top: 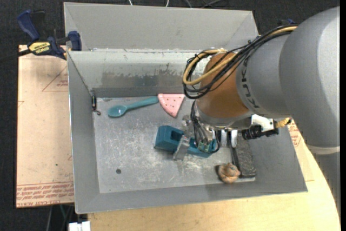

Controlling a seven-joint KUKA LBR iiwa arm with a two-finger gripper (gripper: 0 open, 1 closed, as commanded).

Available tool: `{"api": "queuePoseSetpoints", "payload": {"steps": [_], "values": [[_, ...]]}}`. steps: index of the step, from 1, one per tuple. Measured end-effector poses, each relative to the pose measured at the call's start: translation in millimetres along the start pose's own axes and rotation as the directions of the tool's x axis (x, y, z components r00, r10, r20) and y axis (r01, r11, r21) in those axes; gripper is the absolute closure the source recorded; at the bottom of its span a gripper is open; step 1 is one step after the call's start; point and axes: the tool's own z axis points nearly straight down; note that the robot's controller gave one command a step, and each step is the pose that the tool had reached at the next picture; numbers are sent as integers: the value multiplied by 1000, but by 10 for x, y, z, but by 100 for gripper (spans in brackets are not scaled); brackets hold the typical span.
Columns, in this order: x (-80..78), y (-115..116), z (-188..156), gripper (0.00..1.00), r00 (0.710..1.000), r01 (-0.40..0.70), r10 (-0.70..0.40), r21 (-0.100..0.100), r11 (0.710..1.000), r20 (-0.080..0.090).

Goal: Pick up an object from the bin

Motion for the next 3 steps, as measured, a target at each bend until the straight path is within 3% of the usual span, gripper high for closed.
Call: {"api": "queuePoseSetpoints", "payload": {"steps": [3], "values": [[23, -5, -614, 100, 1000, 3, -3, 2, 1000, -6]]}}
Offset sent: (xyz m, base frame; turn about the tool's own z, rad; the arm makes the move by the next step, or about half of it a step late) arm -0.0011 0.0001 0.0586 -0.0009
